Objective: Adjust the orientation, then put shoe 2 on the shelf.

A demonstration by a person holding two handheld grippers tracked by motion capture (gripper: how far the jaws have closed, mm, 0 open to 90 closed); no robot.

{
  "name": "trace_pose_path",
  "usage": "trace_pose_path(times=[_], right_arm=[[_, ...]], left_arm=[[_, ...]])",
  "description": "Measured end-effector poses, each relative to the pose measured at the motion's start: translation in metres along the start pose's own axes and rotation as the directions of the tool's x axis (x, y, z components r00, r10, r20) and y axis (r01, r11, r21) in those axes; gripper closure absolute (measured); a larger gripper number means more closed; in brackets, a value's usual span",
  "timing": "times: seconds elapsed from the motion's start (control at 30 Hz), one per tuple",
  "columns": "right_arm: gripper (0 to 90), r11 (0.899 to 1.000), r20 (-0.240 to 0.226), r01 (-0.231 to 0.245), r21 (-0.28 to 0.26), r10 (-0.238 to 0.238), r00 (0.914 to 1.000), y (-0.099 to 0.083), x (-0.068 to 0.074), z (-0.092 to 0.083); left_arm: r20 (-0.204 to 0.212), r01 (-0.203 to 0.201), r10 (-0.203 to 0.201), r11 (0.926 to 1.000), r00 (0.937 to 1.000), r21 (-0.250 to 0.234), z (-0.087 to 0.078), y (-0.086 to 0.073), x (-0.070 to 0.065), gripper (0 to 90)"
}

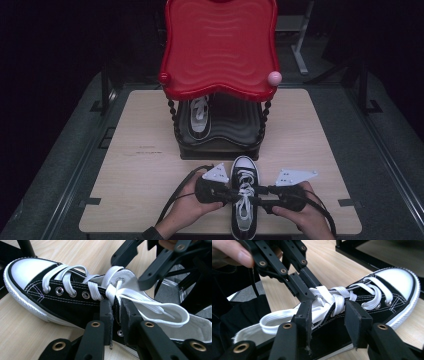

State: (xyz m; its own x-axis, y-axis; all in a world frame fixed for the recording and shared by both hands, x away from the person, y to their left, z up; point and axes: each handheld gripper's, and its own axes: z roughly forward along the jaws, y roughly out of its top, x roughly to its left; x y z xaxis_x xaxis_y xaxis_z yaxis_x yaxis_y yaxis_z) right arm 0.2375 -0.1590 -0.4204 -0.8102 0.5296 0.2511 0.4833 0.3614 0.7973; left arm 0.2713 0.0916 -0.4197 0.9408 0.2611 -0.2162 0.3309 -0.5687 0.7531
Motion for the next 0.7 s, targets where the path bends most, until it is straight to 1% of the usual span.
trace_pose_path(times=[0.03,0.1,0.13,0.2,0.27,0.3,0.4,0.5,0.57,0.63,0.7], right_arm=[[59.1,1.000,-0.002,-0.005,0.005,0.005,1.0000,0.000,-0.001,0.002],[64.8,1.000,-0.011,-0.015,0.013,0.015,0.9998,0.000,-0.003,0.006],[68.0,1.000,-0.022,-0.024,0.018,0.024,0.9995,-0.001,-0.004,0.007],[77.1,0.999,-0.031,-0.044,0.028,0.045,0.9985,-0.001,-0.006,0.008],[82.1,0.997,-0.033,-0.061,0.037,0.063,0.9975,-0.002,-0.008,0.008],[82.7,0.997,-0.032,-0.067,0.040,0.068,0.9971,-0.003,-0.008,0.008],[84.1,0.998,-0.018,-0.056,0.035,0.057,0.9982,-0.003,-0.007,0.007],[84.4,0.998,-0.006,-0.047,0.033,0.047,0.9989,-0.002,-0.005,0.005],[84.4,0.999,-0.003,-0.042,0.034,0.043,0.9991,-0.001,-0.004,0.003],[84.4,0.999,-0.007,-0.033,0.039,0.033,0.9994,0.000,-0.002,0.003],[84.4,0.999,-0.009,-0.023,0.035,0.023,0.9997,0.001,0.000,0.002]], left_arm=[[0.002,0.007,-0.007,1.0000,1.0000,-0.004,0.000,0.000,0.000,80.7],[0.002,0.006,-0.006,1.0000,1.0000,-0.004,0.000,-0.001,0.001,81.2],[0.001,0.007,-0.007,1.0000,1.0000,-0.004,0.000,-0.001,0.001,81.5],[0.002,0.009,-0.009,1.0000,1.0000,-0.001,0.000,-0.001,0.001,82.2],[0.000,0.017,-0.017,0.9999,0.9999,0.001,0.001,0.000,0.001,83.1],[0.000,0.022,-0.022,0.9998,0.9998,0.003,0.000,0.001,0.001,83.5],[-0.003,0.032,-0.032,0.9995,0.9995,0.003,-0.001,0.002,0.000,85.1],[-0.007,0.028,-0.028,0.9996,0.9996,0.003,-0.003,0.003,0.000,85.9],[-0.012,0.017,-0.017,0.9998,0.9998,0.009,-0.005,0.004,-0.001,86.2],[-0.015,0.018,-0.018,0.9998,0.9997,-0.001,-0.008,0.004,-0.003,86.7],[-0.009,0.025,-0.025,0.9996,0.9996,-0.012,-0.010,0.004,-0.004,86.9]])
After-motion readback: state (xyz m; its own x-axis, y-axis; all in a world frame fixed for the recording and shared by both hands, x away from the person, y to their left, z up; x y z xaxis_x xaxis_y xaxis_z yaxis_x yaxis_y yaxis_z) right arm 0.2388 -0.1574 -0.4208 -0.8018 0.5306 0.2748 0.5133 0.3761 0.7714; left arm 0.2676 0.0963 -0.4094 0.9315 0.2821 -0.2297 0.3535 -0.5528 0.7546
